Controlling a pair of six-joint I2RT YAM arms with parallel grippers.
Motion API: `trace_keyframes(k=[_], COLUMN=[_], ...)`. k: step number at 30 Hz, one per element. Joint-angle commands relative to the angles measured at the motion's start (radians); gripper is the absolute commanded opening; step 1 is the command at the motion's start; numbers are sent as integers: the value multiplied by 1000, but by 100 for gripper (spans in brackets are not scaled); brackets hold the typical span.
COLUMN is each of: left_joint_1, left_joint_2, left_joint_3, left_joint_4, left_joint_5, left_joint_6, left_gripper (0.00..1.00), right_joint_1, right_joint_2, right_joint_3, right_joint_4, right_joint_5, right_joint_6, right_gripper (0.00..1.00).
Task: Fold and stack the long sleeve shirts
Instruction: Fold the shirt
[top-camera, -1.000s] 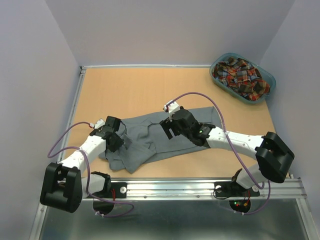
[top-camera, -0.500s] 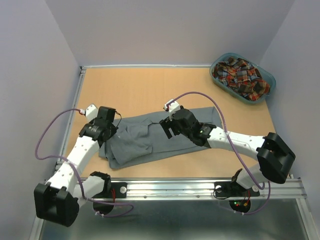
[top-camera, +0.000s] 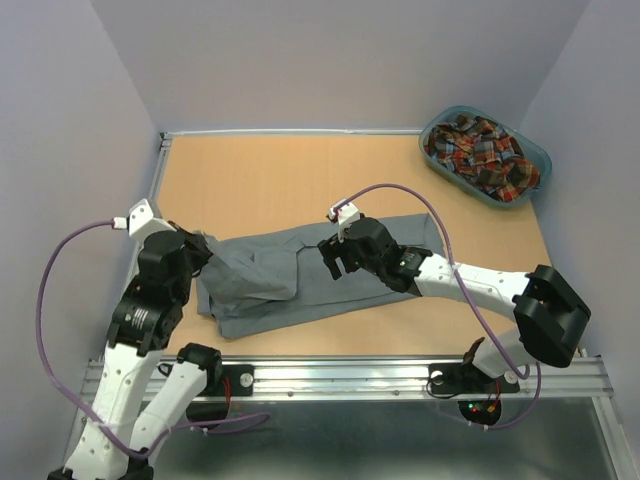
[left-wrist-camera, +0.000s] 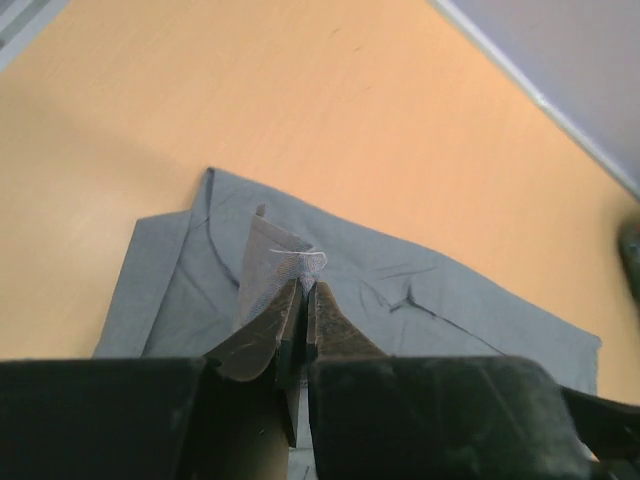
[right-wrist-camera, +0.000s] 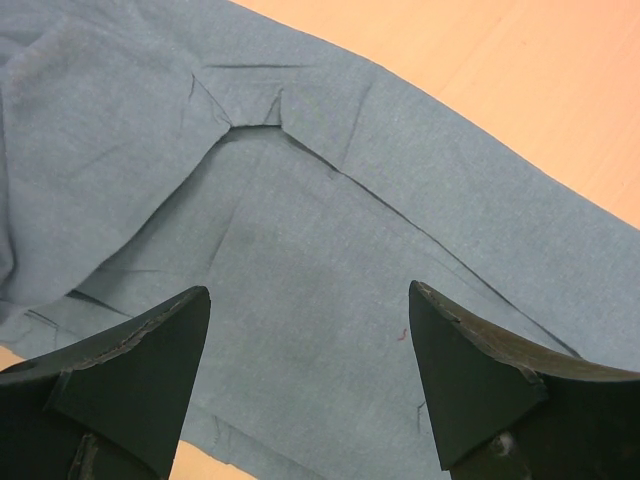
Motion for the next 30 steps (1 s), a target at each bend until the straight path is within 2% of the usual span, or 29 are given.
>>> trace_keyframes(k=[1, 5, 9, 18, 23, 25, 29, 30], left_joint_1=[-4, -4, -4, -4, -4, -4, -4, -4], left_joint_2=[-105, -197, -207, -240, -190, -149, -41, -15], left_joint_3=[43, 44, 72, 44, 12, 0, -13, -11], left_joint_4=[132, 249, 286, 318, 434, 524, 689, 718], left_joint_5=[63, 148, 201, 178, 215, 273, 497, 497], left_joint_6=[144, 245, 322, 439, 540, 584, 661, 661], left_gripper=[0, 0, 0, 1, 2, 2, 2, 2], right_joint_1=[-4, -4, -5, -4, -5, -5, -5, -4], right_joint_2=[8, 23, 20, -35, -87, -110, -159, -173], right_joint_3=[21, 37, 38, -6, -34, -41, -61, -67], right_joint_4=[49, 50, 52, 52, 52, 52, 50, 52], right_joint_5=[-34, -42, -27, 36, 76, 82, 116, 124], right_joint_6=[33, 56, 74, 93, 97, 100, 103, 106], right_gripper=[84, 84, 84, 84, 84, 84, 84, 84])
